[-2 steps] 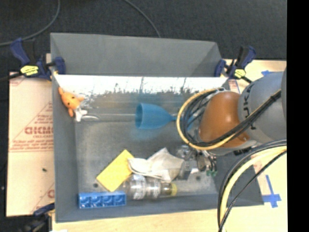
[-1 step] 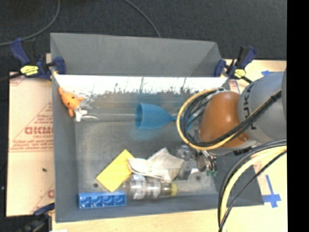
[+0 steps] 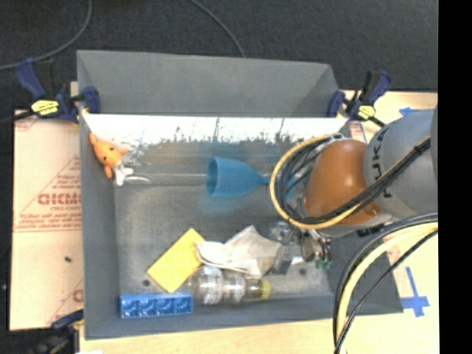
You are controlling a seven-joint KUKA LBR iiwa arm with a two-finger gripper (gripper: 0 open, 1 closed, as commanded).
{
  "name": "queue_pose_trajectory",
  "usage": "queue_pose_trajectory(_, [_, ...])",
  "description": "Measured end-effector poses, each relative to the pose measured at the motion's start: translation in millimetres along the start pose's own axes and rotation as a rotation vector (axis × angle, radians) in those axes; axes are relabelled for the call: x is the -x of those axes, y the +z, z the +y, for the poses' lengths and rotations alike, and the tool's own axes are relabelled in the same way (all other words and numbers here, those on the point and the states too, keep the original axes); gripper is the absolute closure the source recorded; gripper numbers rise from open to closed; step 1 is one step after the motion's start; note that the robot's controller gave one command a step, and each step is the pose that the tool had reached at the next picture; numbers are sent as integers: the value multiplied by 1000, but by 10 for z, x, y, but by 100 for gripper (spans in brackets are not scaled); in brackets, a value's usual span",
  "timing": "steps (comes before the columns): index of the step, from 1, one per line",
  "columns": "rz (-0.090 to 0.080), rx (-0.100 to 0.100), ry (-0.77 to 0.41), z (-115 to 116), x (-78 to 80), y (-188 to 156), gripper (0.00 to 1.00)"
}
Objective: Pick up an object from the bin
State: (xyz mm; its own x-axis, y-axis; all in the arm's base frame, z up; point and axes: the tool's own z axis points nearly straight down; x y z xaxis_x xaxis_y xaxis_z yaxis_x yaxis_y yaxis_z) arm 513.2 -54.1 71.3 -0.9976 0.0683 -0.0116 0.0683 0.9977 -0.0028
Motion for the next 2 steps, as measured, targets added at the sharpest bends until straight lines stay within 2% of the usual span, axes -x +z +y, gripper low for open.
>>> queue_pose_trajectory(1, [0,0,0,0,0,0,0])
queue_pose_trajectory(2, [0,0,0,0,0,0,100])
